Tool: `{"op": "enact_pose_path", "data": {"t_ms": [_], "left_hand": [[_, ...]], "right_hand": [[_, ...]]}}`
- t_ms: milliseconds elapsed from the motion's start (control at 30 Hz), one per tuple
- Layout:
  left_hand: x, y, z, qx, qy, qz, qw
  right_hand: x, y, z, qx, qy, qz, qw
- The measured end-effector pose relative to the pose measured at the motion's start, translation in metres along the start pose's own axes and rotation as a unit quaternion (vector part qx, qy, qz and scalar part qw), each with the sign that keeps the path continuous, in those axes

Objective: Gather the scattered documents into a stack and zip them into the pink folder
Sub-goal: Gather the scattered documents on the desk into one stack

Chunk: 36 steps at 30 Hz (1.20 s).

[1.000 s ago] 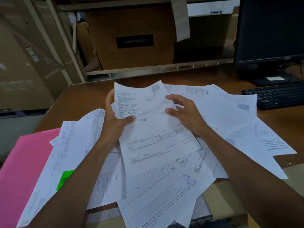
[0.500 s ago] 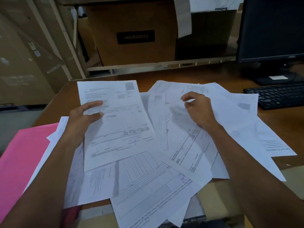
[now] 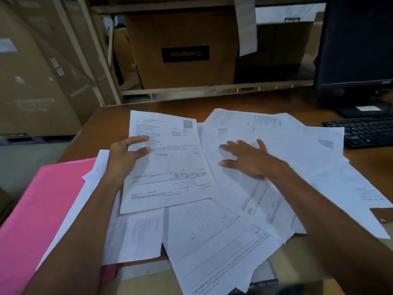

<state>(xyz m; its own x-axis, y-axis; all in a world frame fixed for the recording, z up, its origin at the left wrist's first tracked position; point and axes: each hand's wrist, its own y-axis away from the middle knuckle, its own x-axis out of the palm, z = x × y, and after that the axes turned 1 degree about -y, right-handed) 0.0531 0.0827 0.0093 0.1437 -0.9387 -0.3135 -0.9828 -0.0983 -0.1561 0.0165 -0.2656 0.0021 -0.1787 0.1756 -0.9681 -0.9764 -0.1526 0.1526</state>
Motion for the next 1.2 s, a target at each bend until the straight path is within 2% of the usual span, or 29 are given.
{"op": "enact_pose_path", "data": {"t_ms": [67,167,233,333,500,600,667,867,967,1100,1200], "left_hand": [[0.004,0.001,0.000,0.002,0.015,0.011,1.000],[0.008,0.003,-0.002,0.011,0.035,0.026,0.999],[0.014,0.005,-0.004,0.019,0.030,0.045,0.998],[0.018,0.009,-0.007,0.013,0.042,0.061,0.997],[0.017,0.008,-0.005,0.018,0.025,0.040,0.999],[0.017,0.006,-0.004,0.017,0.019,0.017,1.000],[0.017,0.007,-0.004,0.017,0.012,0.016,1.000],[0.022,0.013,-0.017,0.025,0.066,-0.001,0.998],[0.024,0.017,-0.024,0.036,0.063,0.018,0.997],[0.021,0.022,-0.021,0.030,0.022,0.046,0.998],[0.018,0.027,-0.013,0.027,0.001,0.044,0.999]], "right_hand": [[-0.013,0.006,-0.026,0.042,0.011,0.015,0.999],[-0.027,0.016,-0.046,0.122,-0.007,-0.013,0.992],[-0.025,0.017,-0.038,0.152,-0.074,-0.056,0.984],[-0.015,0.011,-0.009,0.197,-0.062,-0.090,0.974],[-0.018,0.004,-0.003,0.229,-0.185,-0.135,0.946],[-0.021,0.008,-0.003,0.247,-0.137,-0.117,0.952],[-0.022,0.006,-0.001,0.237,-0.135,-0.116,0.955],[-0.022,0.006,-0.004,0.197,-0.259,-0.157,0.933],[-0.021,0.006,-0.008,0.169,-0.266,-0.217,0.924],[-0.022,0.022,-0.012,0.076,-0.300,-0.352,0.883],[-0.019,0.033,-0.020,0.021,-0.330,-0.374,0.867]]}}
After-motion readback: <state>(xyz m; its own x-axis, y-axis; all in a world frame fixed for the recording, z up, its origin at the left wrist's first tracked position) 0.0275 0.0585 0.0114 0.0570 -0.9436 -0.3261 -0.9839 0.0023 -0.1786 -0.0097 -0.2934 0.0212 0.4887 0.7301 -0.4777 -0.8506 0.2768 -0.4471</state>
